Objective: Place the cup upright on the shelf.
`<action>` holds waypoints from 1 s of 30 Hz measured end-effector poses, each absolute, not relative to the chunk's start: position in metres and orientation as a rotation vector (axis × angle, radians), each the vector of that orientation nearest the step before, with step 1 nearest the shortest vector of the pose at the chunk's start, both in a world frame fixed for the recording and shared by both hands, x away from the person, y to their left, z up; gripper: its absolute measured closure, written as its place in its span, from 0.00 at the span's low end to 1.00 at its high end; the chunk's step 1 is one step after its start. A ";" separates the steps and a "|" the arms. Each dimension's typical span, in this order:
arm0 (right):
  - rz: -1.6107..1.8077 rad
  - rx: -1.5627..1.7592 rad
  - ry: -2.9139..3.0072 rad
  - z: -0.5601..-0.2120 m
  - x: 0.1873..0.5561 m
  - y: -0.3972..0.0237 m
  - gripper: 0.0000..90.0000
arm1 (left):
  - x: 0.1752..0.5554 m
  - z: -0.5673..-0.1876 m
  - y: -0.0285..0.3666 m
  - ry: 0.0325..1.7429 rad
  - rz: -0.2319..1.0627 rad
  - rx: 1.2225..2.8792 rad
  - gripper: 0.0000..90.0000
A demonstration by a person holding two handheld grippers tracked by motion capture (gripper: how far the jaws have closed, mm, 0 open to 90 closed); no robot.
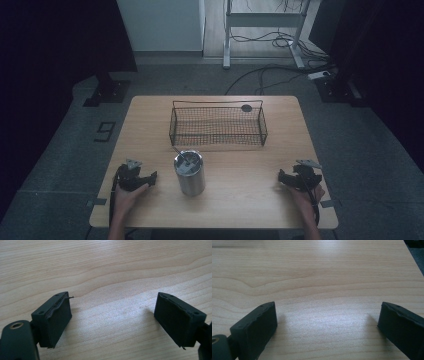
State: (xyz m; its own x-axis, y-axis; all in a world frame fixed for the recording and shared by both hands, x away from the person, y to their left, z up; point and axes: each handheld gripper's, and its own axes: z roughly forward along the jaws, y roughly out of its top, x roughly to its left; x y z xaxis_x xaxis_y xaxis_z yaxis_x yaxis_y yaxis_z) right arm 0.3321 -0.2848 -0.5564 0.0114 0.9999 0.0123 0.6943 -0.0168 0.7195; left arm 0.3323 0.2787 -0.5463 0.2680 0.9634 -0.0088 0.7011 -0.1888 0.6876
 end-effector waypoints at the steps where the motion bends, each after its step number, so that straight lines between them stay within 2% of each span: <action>1: 0.752 1.761 1.740 -0.556 0.332 -0.285 0.02 | 0.332 -0.546 0.279 1.497 0.586 1.964 0.16; 15: 0.752 1.762 1.739 -0.556 0.332 -0.286 0.03 | 0.329 -0.545 0.281 1.509 0.581 1.951 0.17; 30: 0.750 1.762 1.738 -0.556 0.332 -0.286 0.03 | 0.304 -0.521 0.271 1.354 0.496 1.869 0.17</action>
State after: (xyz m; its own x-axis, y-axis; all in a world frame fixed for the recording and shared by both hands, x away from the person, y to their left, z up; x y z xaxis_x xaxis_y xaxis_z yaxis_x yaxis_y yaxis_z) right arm 0.3319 -0.2858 -0.5564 0.0086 0.9999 0.0111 0.6940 -0.0140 0.7199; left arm 0.3042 0.2714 -0.5210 0.3618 0.9246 -0.1194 0.6287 -0.1474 0.7636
